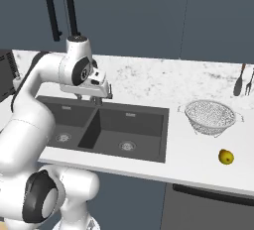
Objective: Put the colander in the sink, put the mango, pear in the colander, and turn on the sink faucet and pour water over the colander.
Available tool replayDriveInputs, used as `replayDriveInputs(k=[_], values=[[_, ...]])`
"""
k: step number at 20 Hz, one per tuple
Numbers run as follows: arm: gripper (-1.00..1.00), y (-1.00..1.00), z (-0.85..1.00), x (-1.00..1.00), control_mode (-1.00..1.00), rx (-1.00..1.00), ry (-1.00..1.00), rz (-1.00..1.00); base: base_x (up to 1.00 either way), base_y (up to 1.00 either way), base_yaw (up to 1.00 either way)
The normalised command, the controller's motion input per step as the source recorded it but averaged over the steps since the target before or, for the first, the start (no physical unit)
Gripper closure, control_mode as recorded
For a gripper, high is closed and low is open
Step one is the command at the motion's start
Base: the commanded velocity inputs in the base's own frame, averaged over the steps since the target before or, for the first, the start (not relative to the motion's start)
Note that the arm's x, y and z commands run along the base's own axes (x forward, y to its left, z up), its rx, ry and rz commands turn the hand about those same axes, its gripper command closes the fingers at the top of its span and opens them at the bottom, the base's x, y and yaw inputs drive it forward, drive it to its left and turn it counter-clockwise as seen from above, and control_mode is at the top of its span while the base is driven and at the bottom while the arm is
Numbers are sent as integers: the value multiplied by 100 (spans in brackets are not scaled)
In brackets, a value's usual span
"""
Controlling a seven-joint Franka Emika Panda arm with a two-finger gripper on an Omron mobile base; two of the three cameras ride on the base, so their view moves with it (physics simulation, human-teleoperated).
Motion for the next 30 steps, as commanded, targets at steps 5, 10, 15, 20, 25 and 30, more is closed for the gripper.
replayDriveInputs(k=[5,10,15,20,25,30], values=[[-100,-1,-2,-20,-100,0,-5,0,0,0,0],[-100,-23,-8,-42,-100,-1,-30,11,0,0,0],[-100,-52,-11,-35,-100,-11,-30,22,0,0,0],[-100,-74,-6,-28,-100,-9,-3,13,0,0,0],[-100,-84,-5,-12,-100,-1,9,1,0,0,0],[-100,-86,-4,11,-100,0,29,-2,0,0,0]])
